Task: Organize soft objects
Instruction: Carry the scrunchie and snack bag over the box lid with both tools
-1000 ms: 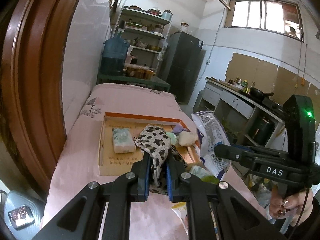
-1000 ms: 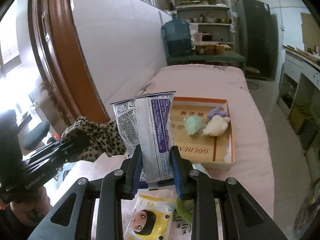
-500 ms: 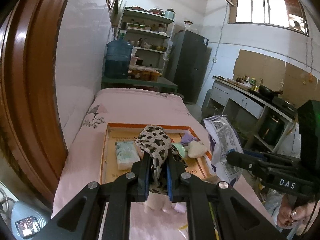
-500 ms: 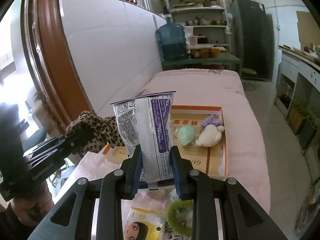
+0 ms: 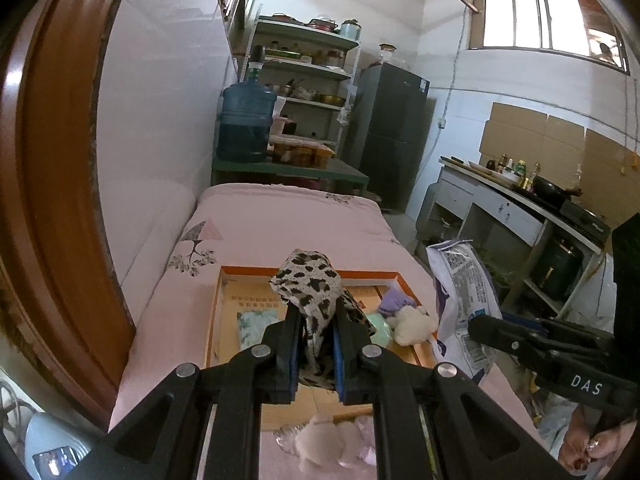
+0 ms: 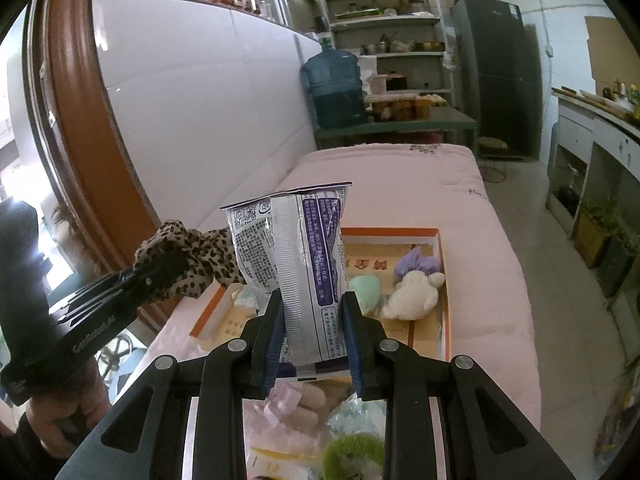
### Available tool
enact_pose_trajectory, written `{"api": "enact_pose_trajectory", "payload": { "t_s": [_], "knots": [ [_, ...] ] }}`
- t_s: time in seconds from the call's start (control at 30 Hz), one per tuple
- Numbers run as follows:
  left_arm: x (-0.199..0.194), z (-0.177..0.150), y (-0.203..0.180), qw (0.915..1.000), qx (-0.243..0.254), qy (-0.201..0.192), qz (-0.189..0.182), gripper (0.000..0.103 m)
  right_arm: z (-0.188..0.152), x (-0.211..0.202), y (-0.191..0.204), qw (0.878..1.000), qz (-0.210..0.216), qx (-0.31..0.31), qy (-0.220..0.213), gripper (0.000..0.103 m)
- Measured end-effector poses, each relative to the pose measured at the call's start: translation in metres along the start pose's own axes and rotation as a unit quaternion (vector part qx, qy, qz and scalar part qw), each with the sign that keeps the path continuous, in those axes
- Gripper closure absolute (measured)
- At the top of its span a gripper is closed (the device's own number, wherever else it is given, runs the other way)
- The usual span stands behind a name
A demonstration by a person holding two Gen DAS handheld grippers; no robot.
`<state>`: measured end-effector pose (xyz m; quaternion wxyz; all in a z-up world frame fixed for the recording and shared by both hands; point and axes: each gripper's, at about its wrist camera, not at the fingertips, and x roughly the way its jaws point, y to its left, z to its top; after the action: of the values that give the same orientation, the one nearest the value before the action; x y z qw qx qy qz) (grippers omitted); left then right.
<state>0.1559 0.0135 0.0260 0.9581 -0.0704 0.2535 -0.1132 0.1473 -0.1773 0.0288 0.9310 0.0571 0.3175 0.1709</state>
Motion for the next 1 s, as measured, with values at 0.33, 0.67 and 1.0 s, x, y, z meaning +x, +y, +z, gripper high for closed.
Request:
{"api": "enact_pose_trajectory", "payload": {
  "t_s": [0.33,0.67,1.0],
  "knots": [
    [0.023,0.009,0.005,0.9999,-0.001,0.005,0.009,0.09,0.012,0.022,-0.007,1.0,-0.004,-0.001,0.007,0.074],
    [0.044,0.023,0.025,0.9997,-0.014,0.013,0.018,0.09,0.025,0.041,-0.011,1.0,-0.016,-0.009,0.014,0.074],
    [0.071,0.03,0.039,0.9991,-0.029,0.027,0.017,0.09,0.035,0.072,-0.013,0.999,-0.021,-0.019,0.033,0.074]
  ]
}}
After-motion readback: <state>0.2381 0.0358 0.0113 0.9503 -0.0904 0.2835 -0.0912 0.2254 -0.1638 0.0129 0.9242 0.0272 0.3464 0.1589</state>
